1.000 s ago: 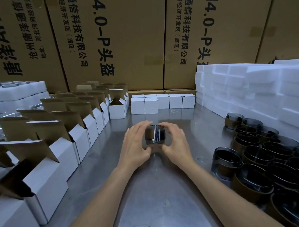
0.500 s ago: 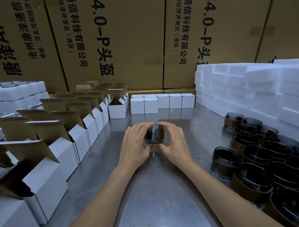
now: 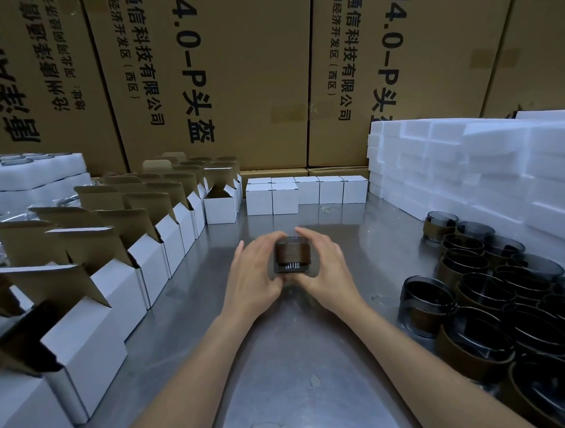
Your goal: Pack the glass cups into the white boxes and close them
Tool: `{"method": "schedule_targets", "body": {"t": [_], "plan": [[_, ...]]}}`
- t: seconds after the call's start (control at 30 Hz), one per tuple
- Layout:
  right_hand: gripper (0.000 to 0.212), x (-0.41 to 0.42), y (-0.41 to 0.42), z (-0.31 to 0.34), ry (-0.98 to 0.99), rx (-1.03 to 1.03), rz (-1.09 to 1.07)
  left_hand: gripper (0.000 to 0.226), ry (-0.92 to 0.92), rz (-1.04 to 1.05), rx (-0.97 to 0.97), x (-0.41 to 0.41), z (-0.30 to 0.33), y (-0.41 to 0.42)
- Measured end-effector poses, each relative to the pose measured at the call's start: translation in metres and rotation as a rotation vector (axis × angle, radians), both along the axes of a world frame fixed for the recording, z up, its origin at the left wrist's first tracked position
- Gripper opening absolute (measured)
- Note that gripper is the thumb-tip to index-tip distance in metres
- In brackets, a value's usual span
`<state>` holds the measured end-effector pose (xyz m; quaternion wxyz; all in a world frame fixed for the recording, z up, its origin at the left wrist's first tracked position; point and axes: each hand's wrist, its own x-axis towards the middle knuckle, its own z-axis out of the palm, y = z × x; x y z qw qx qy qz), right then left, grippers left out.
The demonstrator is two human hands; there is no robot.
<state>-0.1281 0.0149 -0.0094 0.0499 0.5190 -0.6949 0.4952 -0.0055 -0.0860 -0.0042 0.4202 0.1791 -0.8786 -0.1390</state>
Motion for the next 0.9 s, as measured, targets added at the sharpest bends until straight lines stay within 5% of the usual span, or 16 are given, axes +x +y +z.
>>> {"method": "schedule_targets", "body": {"t": [0.17, 0.33, 0.53, 0.7, 0.9], "plan": [[0.064, -0.0013, 0.0020, 0.0012, -0.096, 0.023, 0.036, 0.058, -0.015, -0.031, 0.157, 0.0012, -0.0010, -0.0015], [0.059, 0.0033, 0.0029, 0.0035, -0.032, -0.030, 0.009, 0.065, -0.011, -0.089, 0.036, 0.0002, -0.0008, -0.0009], [0.079, 0.0011, 0.0020, 0.0024, -0.191, 0.050, 0.119, 0.062, -0.025, -0.070, 0.167, 0.0043, -0.0022, -0.0006], [0.075, -0.0030, -0.0021, -0.0014, -0.397, 0.070, 0.173, 0.061, -0.035, -0.080, 0.231, 0.0037, -0.0001, 0.0013], [0.078, -0.0042, -0.0025, -0.0031, -0.361, 0.037, 0.161, 0.081, -0.139, -0.177, 0.390, 0.0024, -0.0032, 0.0007]]}}
